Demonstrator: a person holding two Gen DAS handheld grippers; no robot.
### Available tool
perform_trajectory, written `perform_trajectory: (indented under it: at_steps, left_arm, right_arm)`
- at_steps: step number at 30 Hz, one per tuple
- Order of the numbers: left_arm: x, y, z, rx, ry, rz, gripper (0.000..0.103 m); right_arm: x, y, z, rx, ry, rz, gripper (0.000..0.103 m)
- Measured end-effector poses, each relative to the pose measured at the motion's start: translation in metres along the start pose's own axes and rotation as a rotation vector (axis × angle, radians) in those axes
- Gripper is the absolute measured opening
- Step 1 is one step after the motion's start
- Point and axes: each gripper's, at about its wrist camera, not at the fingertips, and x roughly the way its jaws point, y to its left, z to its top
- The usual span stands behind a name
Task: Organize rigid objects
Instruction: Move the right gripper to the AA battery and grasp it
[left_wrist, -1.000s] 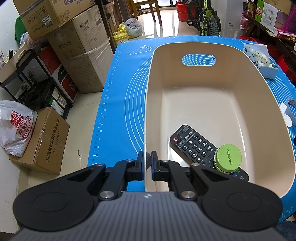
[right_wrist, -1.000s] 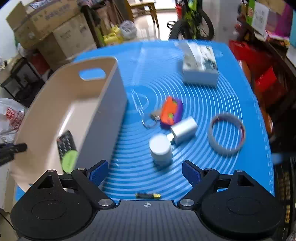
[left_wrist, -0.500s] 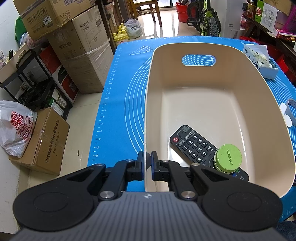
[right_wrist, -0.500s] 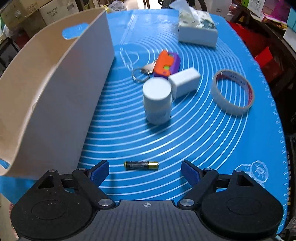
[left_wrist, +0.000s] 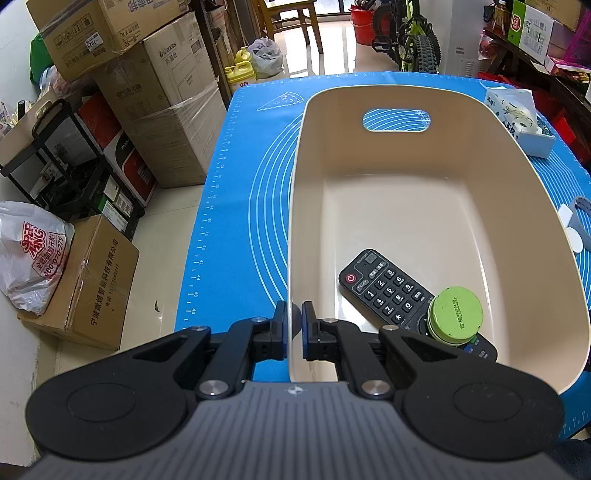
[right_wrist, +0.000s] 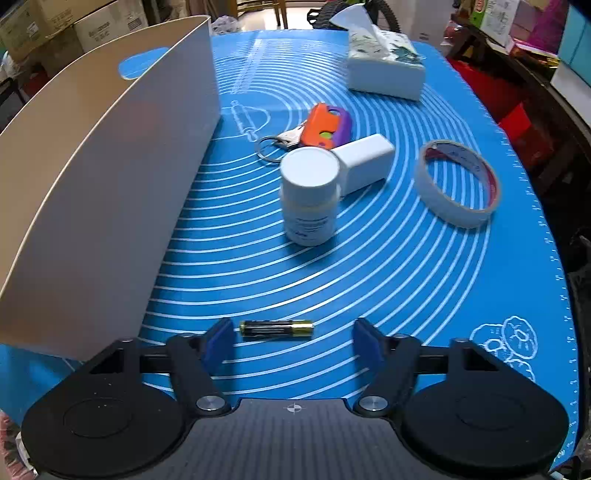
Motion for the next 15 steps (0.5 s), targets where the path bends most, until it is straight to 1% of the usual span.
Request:
perform_trajectory:
  at_steps: [5, 6, 8, 12, 15]
  left_arm:
    - [0.0001, -0.0001, -0.0001, 0.0, 0.0, -0.001, 0.008]
    - [0.0001, -0.0001, -0.0002, 0.0, 0.0, -0.001, 0.008]
    - [0.0001, -0.0001, -0.0002, 0.0, 0.0, 0.0, 0.008]
    - [0.0002, -0.0001, -0.0002, 0.0, 0.0, -0.001, 0.008]
    - [0.0001, 0.0, -0.0001, -0.001, 0.0, -0.002, 0.008]
  right_arm:
    - [-0.0019, 0.0014, -0.0013, -0.013, -0.008, -0.018, 0.062]
    - [-0.0024, 0.0019, -0.0015, -0.016, -0.012, -0.016, 0.059]
    - [-0.0038, 0.0026, -0.0018, -0.021, -0.018, -0.009, 0.049]
    - [-0.0055, 0.0022, -0.0035, -0.013, -0.022, -0.009, 0.048]
    - [-0.0069, -0.0015, -0.0034, 0.019, -0.02, -0.007, 0.048]
